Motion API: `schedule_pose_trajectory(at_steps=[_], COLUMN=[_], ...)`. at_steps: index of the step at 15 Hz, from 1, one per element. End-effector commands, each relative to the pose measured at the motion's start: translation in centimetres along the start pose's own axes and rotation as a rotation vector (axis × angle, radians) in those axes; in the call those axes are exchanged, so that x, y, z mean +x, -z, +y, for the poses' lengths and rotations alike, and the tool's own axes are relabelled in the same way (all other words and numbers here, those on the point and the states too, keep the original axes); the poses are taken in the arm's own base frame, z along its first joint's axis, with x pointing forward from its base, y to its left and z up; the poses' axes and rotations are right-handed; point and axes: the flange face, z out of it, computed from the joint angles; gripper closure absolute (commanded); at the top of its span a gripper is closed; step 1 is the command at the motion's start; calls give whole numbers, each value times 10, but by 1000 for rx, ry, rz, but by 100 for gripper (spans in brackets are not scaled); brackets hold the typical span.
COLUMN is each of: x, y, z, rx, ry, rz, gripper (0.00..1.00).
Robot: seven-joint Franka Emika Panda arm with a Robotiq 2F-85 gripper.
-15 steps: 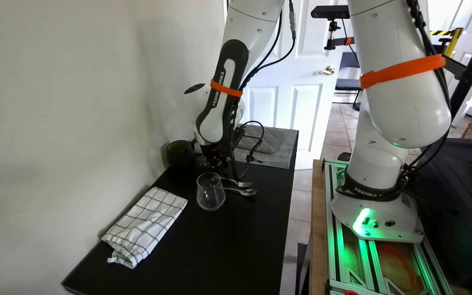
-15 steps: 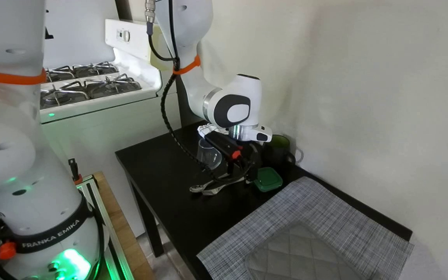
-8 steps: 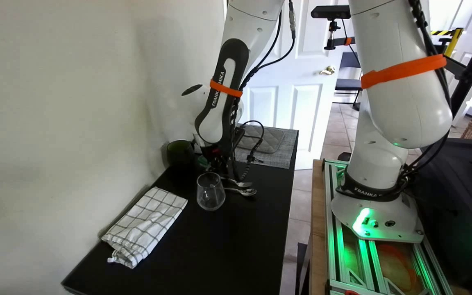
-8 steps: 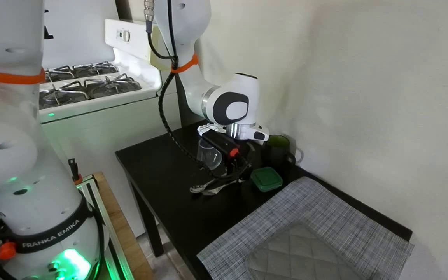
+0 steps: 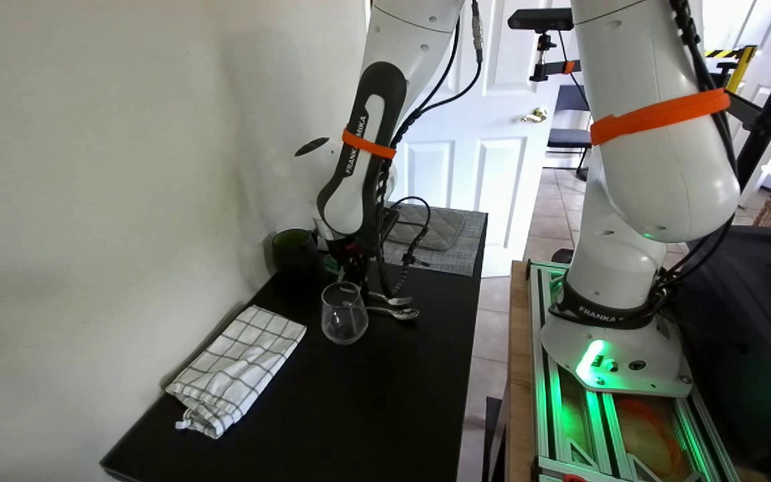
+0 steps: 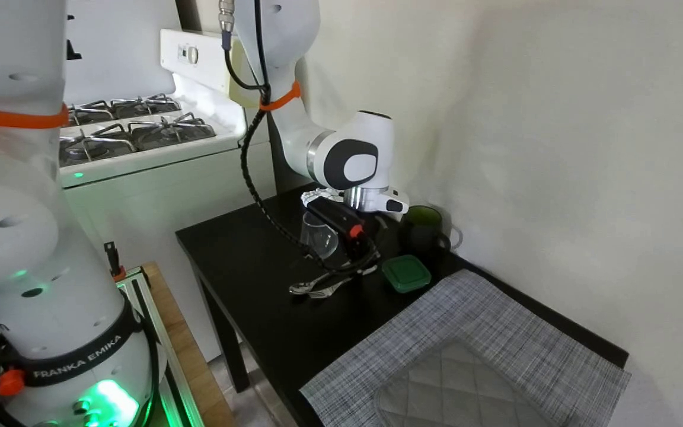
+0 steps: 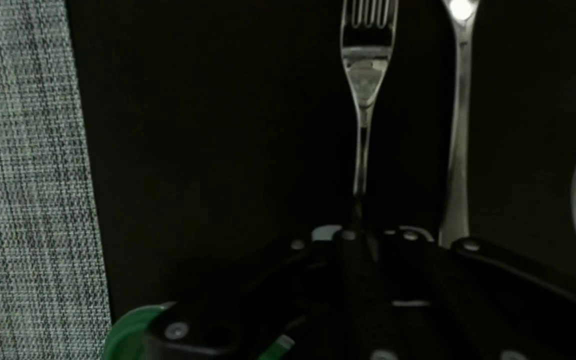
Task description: Put the fork in the glass cup
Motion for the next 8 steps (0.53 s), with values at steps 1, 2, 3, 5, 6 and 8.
schedule_pose_trajectory(at_steps=[1, 2, 3, 5, 6, 8], x=[-4, -3, -4, -8, -11, -14], y=[-2, 2, 9, 33, 47, 73], z=[4, 6, 7, 11, 13, 14], rx=[-10, -5, 3, 14, 16, 20], ry=[-15, -17, -18, -16, -13, -12], rz=[-14, -11, -6, 27, 52, 93], gripper=[98, 98, 98, 98, 98, 98])
